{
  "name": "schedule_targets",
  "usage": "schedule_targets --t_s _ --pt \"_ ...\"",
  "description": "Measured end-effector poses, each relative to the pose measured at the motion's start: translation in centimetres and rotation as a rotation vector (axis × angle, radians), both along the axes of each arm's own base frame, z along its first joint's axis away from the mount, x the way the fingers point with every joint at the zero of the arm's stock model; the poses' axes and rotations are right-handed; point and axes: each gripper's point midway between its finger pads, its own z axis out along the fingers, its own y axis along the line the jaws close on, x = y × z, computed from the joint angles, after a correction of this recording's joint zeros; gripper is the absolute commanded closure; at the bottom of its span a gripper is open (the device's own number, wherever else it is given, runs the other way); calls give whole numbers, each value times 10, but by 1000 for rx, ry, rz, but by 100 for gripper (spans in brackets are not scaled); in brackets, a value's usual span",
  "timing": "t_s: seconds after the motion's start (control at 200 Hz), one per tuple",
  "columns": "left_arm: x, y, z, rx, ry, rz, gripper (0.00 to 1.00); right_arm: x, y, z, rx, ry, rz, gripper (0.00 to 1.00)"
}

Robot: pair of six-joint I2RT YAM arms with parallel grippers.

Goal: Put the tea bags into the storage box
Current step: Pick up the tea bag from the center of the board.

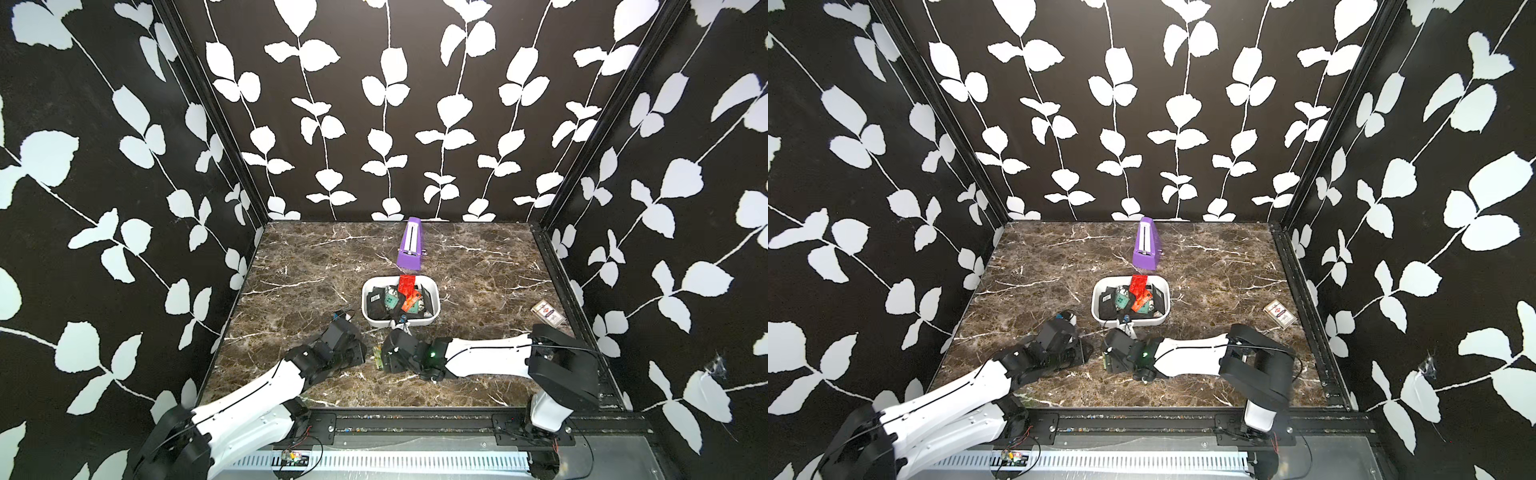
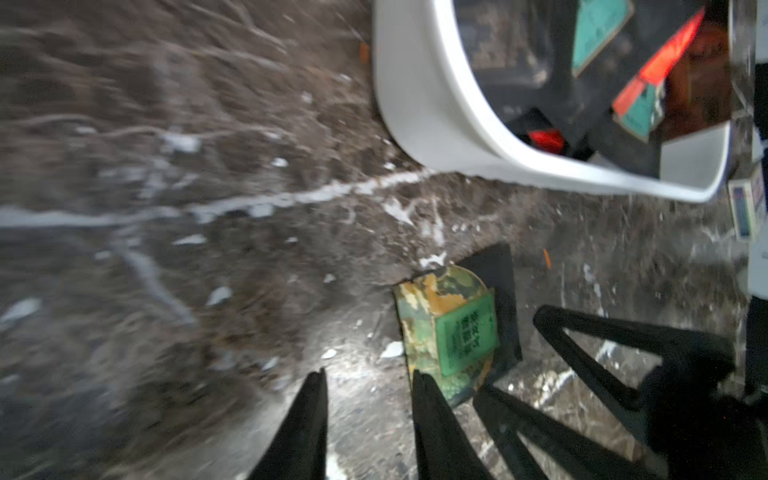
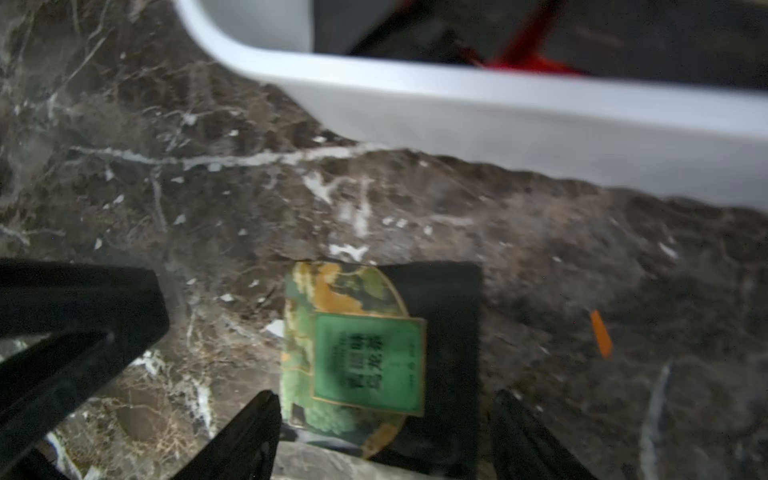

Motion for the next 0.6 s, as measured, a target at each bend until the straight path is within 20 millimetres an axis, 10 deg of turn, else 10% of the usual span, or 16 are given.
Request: schedule_targets --t_s 0.6 --pt "-7 47 -3 90 -53 148 64 -2 6 -23 -276 13 18 18"
